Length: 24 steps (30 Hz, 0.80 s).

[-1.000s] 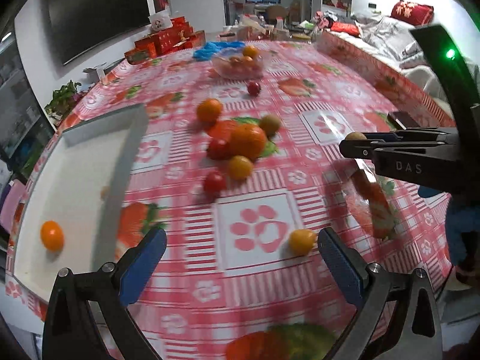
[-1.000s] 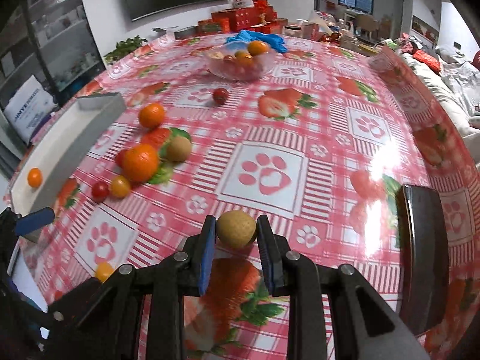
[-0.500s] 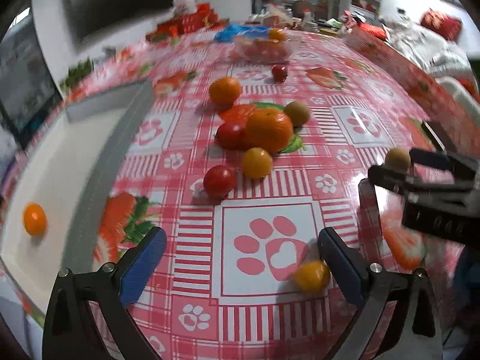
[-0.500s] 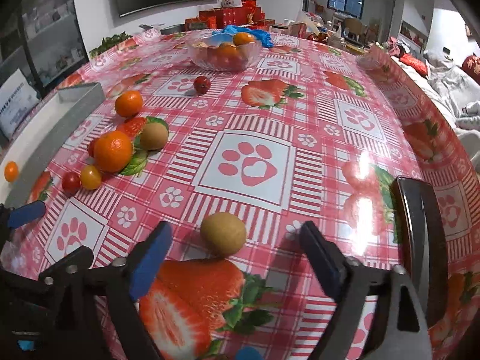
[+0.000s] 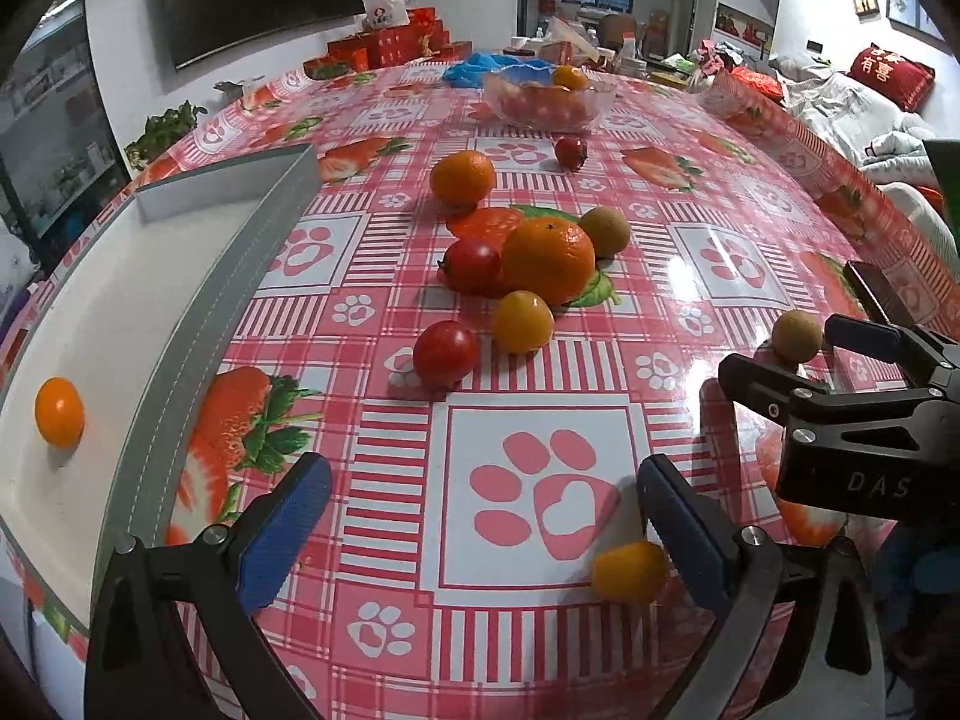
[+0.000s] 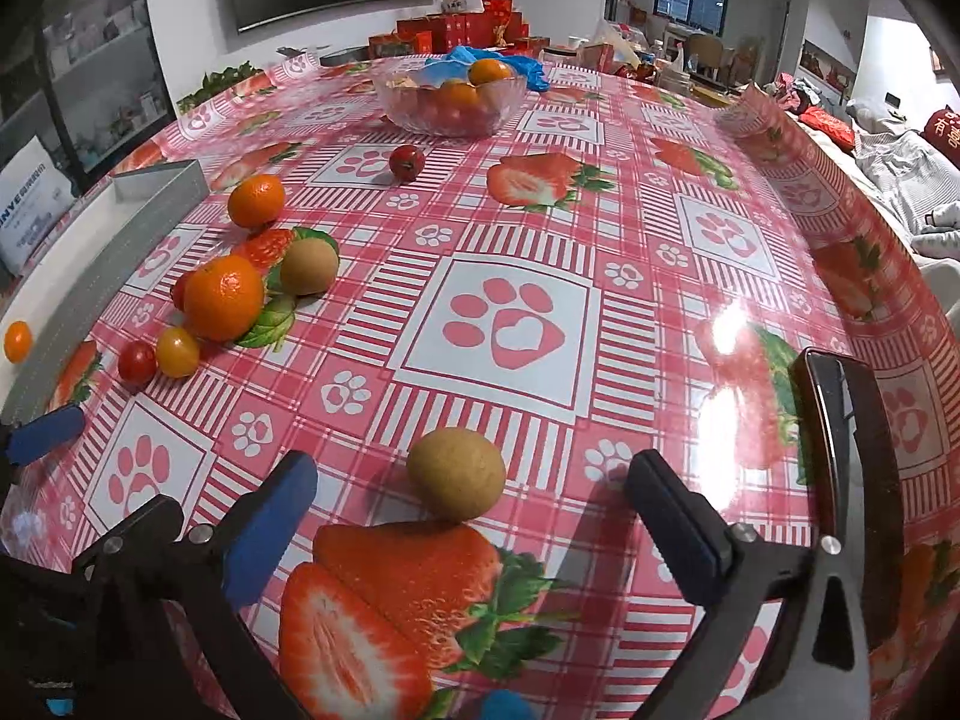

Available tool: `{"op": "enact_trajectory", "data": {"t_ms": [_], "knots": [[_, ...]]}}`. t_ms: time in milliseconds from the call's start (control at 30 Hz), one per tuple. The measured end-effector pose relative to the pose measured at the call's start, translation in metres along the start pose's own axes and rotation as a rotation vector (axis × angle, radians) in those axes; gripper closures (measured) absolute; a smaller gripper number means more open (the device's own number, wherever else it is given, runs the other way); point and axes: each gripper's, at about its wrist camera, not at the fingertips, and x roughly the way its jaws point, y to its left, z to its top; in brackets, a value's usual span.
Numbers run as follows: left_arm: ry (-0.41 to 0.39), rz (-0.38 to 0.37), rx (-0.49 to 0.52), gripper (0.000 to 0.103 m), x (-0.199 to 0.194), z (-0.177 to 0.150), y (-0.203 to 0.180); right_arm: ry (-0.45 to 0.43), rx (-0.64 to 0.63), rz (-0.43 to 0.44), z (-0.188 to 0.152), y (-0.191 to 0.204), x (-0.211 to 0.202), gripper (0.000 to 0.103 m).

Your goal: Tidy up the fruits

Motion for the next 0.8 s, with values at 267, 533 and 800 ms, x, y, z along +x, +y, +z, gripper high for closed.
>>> {"op": "enact_trajectory", "data": {"t_ms": [267, 533, 800], "knots": [[-0.011, 0.001, -0.001, 0.001, -0.0004, 0.0000, -0.0002, 0.000, 0.000, 0.000, -0.0003, 0.0001, -0.0006, 0.000], [-0.027, 0.004, -0.005, 0.001, -0.0014, -0.0019, 0.0002, 0.000, 0.001, 0.001, -0.0004, 0.0000, -0.0008, 0.000], [-0.032, 0.008, -0.008, 0.001, -0.0010, -0.0023, -0.0002, 0.000, 0.001, 0.001, -0.0002, -0.0001, -0.0006, 0.000]]}}
